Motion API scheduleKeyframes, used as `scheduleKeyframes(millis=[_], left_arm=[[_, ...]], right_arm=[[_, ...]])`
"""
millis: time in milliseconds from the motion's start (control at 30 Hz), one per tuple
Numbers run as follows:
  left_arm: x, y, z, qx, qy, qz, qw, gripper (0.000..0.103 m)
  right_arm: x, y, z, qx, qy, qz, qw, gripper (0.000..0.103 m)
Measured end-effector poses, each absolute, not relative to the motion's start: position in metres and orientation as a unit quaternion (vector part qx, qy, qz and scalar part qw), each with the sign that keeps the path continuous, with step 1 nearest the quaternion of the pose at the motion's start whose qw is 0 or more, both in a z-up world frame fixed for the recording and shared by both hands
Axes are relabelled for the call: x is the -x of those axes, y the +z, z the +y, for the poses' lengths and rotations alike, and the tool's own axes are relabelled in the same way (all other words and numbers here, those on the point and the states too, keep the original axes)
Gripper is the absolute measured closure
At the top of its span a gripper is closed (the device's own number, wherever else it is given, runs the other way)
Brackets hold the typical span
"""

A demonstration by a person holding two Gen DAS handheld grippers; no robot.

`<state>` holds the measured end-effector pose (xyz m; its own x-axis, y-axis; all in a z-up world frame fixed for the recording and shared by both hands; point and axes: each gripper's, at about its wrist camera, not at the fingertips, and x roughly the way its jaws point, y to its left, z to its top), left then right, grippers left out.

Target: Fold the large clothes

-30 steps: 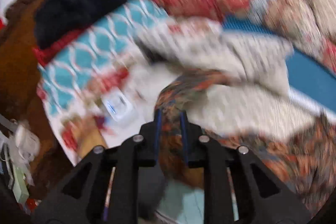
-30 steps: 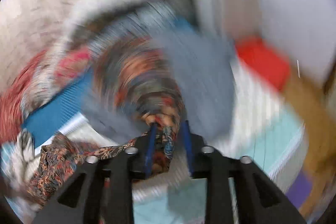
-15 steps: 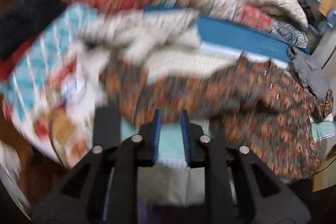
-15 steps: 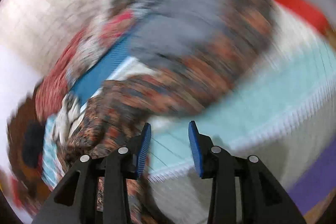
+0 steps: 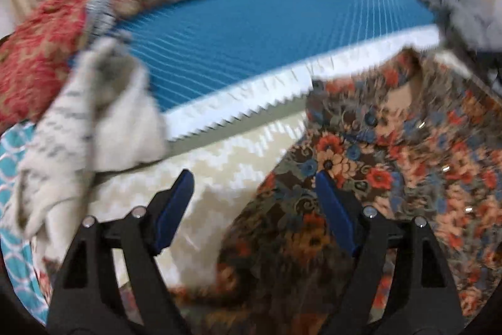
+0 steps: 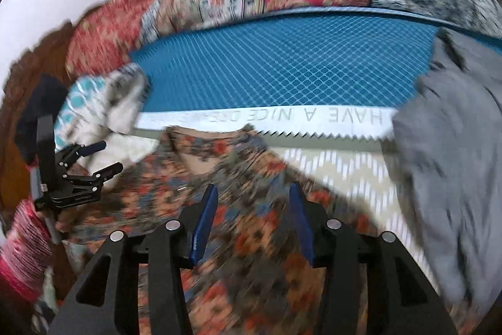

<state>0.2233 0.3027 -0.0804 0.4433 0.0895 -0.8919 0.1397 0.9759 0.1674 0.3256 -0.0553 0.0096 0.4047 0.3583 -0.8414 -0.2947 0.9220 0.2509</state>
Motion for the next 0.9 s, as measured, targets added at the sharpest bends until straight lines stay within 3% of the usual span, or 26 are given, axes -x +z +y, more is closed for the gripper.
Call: scheduleKeyframes(millis=[100, 200, 233, 267, 300, 333, 367, 500, 767, 867, 900], left_arm=[[-0.234, -0.117, 0.294, -0.143, -0.043, 0.575, 0.804, 0.026], [-0.231, -0.123, 0.294, -0.144, -0.044, 0.566, 0.811, 0.026], [-0.229, -0.122, 0.294, -0.136, -0.050, 0.566, 0.812, 0.040], [-0.224, -0.120, 0.293, -0.124, -0.066, 0.563, 0.814, 0.063], [-0.218, -0.118, 0.288, -0.126, -0.068, 0.556, 0.818, 0.074], [-0.208, -0.116, 0.279, -0.154, -0.050, 0.544, 0.823, 0.095], [-0.203, -0.116, 0.273, -0.174, -0.040, 0.538, 0.824, 0.098], [-0.185, -0.089, 0.258, -0.182, -0.008, 0.488, 0.854, 0.099], [-0.241, 0.049, 0.293, -0.081, 0.105, 0.344, 0.930, 0.099], [-0.278, 0.055, 0.291, -0.062, 0.181, 0.322, 0.927, 0.094], [-0.292, 0.044, 0.288, -0.074, 0.208, 0.323, 0.921, 0.094]], right_arm=[[-0.359, -0.012, -0.045, -0.021, 0.206, 0.526, 0.825, 0.081], [-0.378, -0.037, -0.037, -0.016, 0.220, 0.545, 0.809, 0.082], [-0.383, -0.045, -0.034, -0.018, 0.225, 0.552, 0.803, 0.082], [-0.386, -0.057, -0.030, -0.016, 0.228, 0.567, 0.792, 0.082], [-0.382, -0.057, -0.030, -0.009, 0.222, 0.567, 0.794, 0.077], [-0.377, -0.055, -0.028, 0.000, 0.218, 0.557, 0.801, 0.065], [-0.373, -0.052, -0.025, -0.001, 0.227, 0.552, 0.803, 0.044], [-0.344, -0.005, -0.026, -0.029, 0.243, 0.498, 0.832, 0.039], [-0.354, 0.136, -0.029, -0.038, 0.225, 0.340, 0.912, 0.038], [-0.393, 0.146, -0.020, -0.046, 0.198, 0.307, 0.930, 0.039], [-0.407, 0.138, -0.015, -0.033, 0.184, 0.307, 0.933, 0.044]])
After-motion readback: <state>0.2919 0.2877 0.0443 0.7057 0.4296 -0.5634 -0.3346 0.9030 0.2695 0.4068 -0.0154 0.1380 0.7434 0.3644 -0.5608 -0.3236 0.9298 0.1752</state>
